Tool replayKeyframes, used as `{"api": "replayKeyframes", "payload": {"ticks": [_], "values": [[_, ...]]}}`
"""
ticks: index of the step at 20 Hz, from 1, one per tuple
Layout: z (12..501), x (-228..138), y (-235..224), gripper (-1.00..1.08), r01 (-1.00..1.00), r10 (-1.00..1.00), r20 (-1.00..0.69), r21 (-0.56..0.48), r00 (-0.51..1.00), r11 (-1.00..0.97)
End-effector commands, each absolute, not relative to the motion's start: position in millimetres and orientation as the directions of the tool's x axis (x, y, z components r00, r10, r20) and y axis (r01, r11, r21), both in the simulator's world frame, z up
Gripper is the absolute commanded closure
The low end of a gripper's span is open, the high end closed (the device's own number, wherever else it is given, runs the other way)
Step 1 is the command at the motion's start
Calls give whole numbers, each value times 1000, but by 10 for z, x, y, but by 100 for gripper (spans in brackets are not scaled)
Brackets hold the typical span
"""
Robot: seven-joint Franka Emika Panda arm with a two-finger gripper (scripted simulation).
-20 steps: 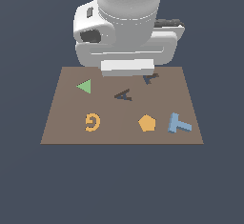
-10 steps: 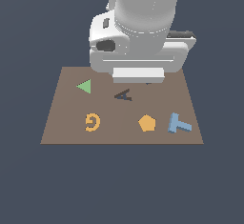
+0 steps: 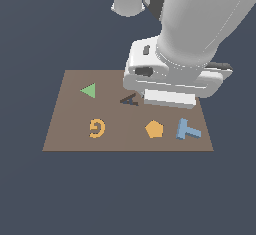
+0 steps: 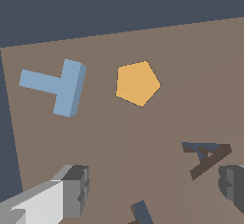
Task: Insert a designated object into the corresponding slot on a board.
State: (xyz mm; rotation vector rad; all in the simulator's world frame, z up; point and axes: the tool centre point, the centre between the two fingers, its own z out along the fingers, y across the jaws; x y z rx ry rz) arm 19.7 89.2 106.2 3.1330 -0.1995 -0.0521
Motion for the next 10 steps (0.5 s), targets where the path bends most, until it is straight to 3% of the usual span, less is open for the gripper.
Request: {"api": "replayKeyframes", "payload": {"ticks": [1,10], "values": [[966,293,1056,-92,-164,-164,-28,4,986,-986],[668,671,1542,-92,-279,-279,-10,2,960,-960]]}}
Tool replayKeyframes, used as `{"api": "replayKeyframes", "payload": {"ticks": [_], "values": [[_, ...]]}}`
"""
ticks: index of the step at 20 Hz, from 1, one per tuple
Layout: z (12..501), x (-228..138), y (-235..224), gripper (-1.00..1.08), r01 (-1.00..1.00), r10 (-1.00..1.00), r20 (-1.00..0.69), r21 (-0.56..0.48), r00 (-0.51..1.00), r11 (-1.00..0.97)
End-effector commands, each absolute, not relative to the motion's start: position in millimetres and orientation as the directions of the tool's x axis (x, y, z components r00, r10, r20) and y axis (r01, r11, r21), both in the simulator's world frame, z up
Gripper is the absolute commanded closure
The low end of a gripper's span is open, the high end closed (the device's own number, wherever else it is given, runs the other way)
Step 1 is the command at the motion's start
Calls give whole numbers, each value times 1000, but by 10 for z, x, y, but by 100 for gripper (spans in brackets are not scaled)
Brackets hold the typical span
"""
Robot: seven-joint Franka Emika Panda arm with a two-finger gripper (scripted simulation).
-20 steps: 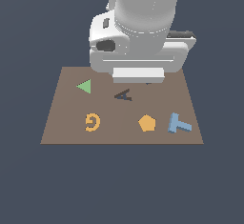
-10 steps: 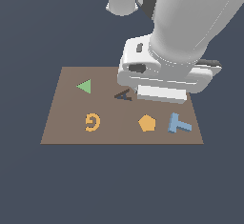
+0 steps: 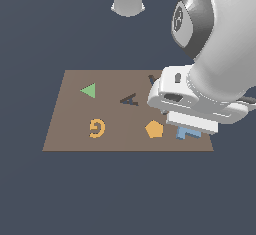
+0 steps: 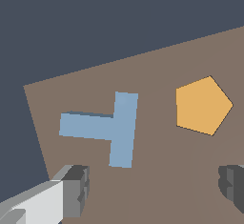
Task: Insert a designated object into the corresponding slot on a board.
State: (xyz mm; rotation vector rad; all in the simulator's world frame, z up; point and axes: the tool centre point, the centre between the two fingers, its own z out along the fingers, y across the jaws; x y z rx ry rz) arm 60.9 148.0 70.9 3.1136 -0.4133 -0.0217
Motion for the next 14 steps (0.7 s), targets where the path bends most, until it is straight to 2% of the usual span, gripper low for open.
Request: {"api": "replayKeyframes", "payload": {"ticks": [1,14], "values": [[645,705,1578,-92,-288,-288,-9,2,957,-957],[503,943,1792,-92,-346,-346,0,0,938,-938]]}}
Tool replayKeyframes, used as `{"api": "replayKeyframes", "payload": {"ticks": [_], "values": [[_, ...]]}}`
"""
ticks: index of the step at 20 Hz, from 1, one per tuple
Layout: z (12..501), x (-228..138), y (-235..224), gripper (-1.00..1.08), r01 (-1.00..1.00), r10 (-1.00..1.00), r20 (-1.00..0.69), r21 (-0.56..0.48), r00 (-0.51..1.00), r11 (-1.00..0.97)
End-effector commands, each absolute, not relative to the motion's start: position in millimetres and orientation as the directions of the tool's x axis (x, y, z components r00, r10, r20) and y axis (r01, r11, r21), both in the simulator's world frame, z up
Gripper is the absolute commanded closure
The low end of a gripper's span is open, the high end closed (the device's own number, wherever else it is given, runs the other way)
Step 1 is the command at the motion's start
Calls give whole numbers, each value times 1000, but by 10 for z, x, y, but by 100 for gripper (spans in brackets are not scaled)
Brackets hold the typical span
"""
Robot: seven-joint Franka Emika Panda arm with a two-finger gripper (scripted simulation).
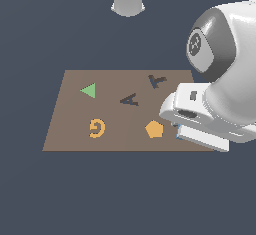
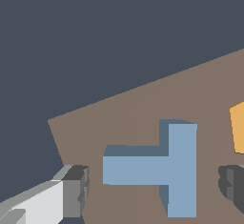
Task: Insert a designated object into the corresponding slot on a board.
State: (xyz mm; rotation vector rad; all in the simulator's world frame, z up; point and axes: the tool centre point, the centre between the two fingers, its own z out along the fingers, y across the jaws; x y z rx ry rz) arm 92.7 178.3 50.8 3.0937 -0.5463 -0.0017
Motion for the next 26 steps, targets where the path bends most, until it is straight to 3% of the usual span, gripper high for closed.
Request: {"api": "replayKeyframes", "payload": {"ticks": [1,14,15,26], "values": [[501,947,1795,-92,-347,-347,0,0,938,-938],[299,954,1795,-92,-348,-348,0,0,937,-937],[299,954,1795,108,-348,-348,0,0,937,-937],[307,955,1799,108,-348,-348,0,-1,938,-938]]}}
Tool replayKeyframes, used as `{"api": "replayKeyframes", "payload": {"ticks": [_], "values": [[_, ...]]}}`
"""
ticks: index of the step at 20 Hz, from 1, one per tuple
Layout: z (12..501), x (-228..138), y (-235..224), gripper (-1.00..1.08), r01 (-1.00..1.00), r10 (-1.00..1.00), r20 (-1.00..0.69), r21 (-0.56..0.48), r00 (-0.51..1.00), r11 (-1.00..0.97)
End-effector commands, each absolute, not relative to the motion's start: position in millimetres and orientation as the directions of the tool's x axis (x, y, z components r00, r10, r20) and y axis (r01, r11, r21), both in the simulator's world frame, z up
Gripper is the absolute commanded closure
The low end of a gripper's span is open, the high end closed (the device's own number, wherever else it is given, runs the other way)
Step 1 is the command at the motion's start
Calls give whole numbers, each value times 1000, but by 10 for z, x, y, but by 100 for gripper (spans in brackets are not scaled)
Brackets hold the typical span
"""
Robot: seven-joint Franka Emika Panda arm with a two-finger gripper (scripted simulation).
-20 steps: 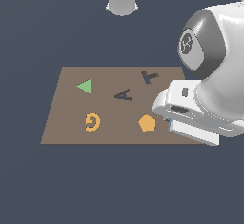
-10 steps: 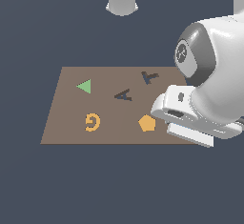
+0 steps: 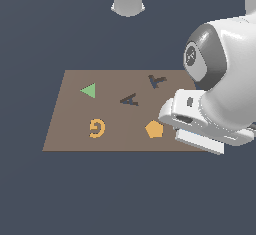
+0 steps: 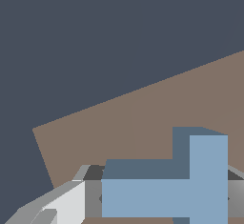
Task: Insert a designated object into the corresponding slot on a board.
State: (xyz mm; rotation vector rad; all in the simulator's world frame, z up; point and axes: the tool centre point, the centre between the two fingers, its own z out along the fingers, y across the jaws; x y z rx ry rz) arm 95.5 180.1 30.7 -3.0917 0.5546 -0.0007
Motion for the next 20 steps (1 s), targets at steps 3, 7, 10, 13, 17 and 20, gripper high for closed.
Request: {"api": "replayKeyframes", "payload": {"ticks": [3,7,10,13,17,20], "values": [[307,946,1800,108,-345,-345,0,-1,939,-939],[309,904,1799,108,-334,-334,0,-1,943,-943],[311,848,1798,108,-319,-319,0,-1,948,-948],[315,770,1795,108,-298,-298,0,-1,955,-955],[322,628,1786,108,-258,-258,0,-1,966,-966],[329,490,1771,108,-219,-219,0,-1,976,-976]]}}
